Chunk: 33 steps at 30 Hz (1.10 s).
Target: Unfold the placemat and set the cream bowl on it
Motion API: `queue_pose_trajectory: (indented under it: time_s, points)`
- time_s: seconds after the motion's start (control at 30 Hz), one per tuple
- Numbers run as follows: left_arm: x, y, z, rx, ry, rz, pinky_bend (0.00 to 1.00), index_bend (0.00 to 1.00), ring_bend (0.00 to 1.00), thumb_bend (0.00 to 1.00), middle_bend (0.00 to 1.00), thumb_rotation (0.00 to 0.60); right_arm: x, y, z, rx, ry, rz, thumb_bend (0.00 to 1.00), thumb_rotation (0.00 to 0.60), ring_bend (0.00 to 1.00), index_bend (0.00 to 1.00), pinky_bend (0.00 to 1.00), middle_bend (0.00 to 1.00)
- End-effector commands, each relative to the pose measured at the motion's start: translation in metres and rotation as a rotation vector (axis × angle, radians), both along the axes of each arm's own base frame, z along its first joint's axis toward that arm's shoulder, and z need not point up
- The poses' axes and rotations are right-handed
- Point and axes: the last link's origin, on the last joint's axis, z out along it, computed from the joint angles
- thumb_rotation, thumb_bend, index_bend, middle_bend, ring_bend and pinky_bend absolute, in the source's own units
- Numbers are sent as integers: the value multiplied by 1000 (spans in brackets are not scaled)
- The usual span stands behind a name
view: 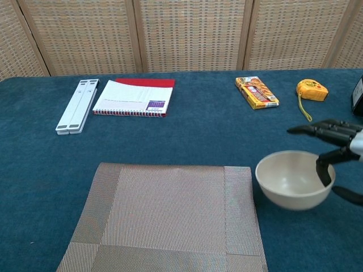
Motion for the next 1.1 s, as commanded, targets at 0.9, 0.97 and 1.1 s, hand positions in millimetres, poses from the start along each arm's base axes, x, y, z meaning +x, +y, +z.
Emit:
queue_pose_trajectory:
  time_s: [0.9, 0.97, 1.1]
  points:
    - [-7, 21, -14, -10, 38, 54, 0, 0, 0, 0, 0, 600, -70, -153, 30, -297, 54, -475, 611, 600, 0, 591, 0, 0]
    - [-7, 21, -13, -11, 38, 53, 0, 0, 0, 0, 0, 600, -75, -151, 29, -279, 78, -490, 465, 600, 0, 387, 0, 0]
    - [-6, 19, -12, -8, 31, 44, 0, 0, 0, 0, 0, 600, -78, -145, 33, -268, 101, -482, 223, 600, 0, 12, 0, 0]
